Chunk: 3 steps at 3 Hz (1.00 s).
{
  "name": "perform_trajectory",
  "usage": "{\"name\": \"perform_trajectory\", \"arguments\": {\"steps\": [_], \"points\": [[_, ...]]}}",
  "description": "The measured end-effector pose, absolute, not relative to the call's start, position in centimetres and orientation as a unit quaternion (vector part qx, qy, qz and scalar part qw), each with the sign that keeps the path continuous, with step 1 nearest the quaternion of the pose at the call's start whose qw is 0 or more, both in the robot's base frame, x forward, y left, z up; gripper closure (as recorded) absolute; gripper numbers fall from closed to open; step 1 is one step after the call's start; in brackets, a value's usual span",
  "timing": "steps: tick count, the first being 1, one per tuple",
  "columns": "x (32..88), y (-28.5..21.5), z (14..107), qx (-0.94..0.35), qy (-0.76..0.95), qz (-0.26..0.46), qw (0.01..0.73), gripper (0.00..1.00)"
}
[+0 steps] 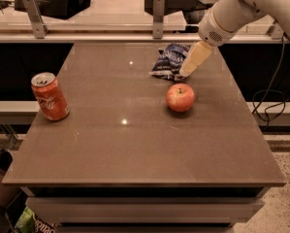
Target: Move blue chip bag near coke can
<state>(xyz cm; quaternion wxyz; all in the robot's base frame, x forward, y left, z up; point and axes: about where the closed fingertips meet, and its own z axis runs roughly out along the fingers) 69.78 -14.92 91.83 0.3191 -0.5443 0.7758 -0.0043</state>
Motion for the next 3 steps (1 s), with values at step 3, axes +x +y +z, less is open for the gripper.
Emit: {"name": "perform_trajectory", "arguments": {"steps": [3], "points": [[73.9, -13.3, 89.1, -0.53, 0.78, 0.023, 0.33, 0.0]]}}
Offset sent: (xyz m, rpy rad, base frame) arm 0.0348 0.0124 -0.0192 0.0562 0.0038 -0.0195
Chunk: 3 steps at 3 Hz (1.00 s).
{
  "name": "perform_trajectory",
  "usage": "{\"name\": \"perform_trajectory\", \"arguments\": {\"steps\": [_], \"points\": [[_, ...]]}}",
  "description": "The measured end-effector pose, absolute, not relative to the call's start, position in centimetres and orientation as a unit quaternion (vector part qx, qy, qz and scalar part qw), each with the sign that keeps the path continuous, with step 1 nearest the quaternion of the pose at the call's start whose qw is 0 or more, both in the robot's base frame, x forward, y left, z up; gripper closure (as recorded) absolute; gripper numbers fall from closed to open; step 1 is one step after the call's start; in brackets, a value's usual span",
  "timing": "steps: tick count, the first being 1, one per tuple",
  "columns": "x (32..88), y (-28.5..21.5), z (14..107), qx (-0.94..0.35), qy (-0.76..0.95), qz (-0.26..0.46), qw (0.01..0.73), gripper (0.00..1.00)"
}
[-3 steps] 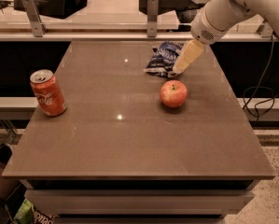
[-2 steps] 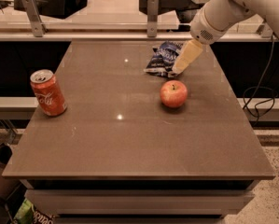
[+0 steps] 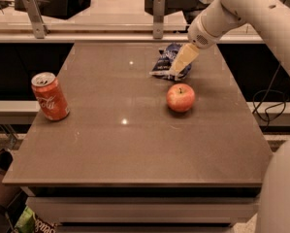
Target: Move blue chip bag near coke can
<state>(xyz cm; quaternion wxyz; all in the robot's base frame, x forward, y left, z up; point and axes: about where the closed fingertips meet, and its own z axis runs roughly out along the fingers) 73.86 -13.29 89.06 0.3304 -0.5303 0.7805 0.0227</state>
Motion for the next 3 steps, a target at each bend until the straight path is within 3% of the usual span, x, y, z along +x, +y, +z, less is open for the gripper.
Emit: {"name": "perform_trajectory", "arguments": {"steps": [2, 3], "points": [[77.5, -12.3, 85.2, -0.51, 0.793, 0.046, 0.33, 0.0], [78.4, -12.3, 83.1, -0.499, 0.804, 0.047, 0.319, 0.18]]}}
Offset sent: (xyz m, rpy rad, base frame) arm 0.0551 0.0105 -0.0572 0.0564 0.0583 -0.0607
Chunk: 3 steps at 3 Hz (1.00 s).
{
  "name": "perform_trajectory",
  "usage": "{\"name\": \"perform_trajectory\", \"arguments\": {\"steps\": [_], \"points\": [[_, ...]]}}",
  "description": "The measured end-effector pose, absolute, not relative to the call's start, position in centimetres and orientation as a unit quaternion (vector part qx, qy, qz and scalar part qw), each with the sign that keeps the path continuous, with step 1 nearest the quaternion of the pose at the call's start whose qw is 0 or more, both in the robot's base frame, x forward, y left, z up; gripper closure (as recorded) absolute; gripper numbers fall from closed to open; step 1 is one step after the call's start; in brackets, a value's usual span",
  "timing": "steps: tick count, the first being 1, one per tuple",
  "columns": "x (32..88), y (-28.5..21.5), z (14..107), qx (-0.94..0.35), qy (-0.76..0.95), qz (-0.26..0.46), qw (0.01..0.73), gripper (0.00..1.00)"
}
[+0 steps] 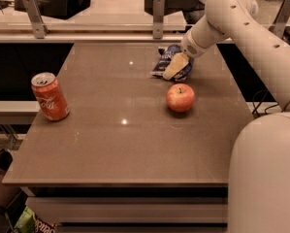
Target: Move blue chip bag near coke can
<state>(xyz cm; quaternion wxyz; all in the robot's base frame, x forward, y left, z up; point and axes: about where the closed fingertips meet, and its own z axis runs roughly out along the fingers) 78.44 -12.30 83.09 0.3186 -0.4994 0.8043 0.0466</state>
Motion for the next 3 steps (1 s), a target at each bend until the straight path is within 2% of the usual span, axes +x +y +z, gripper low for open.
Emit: {"name": "perform_trajectory", "arguments": {"steps": [3], "points": [[78.48, -12.03, 83.08, -0.501, 0.804, 0.049, 0.316, 0.87]]}}
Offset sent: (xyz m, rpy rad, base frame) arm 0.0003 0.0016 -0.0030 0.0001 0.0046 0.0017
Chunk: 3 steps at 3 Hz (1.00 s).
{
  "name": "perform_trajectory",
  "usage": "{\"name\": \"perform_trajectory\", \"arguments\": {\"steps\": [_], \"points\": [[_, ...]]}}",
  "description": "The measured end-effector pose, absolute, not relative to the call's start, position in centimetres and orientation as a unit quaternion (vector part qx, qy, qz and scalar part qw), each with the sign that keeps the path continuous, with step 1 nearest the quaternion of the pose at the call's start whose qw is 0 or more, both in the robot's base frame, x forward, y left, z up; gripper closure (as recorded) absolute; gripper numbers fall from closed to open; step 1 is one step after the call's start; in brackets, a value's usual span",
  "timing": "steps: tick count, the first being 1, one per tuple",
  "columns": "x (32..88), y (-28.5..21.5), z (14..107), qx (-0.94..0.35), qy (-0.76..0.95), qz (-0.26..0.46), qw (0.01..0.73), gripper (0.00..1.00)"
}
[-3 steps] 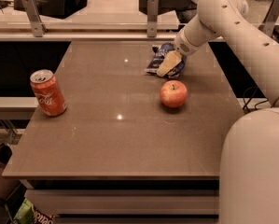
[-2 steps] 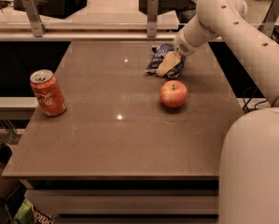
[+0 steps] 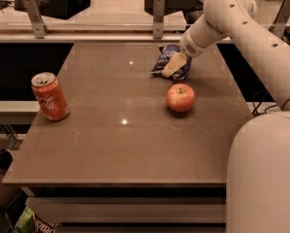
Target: Move blue chip bag near coke can
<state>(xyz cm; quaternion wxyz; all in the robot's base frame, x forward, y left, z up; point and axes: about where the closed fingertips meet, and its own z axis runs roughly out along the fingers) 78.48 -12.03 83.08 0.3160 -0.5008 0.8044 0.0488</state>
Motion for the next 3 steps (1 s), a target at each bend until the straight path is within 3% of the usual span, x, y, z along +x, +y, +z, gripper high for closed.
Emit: {"name": "perform_trajectory", "arguments": {"steps": [1, 3], "points": [[78.48, -12.02, 83.1, -0.501, 0.804, 0.049, 0.316, 1.0], [78.48, -12.01, 83.12, -0.501, 0.804, 0.049, 0.316, 1.0]]}}
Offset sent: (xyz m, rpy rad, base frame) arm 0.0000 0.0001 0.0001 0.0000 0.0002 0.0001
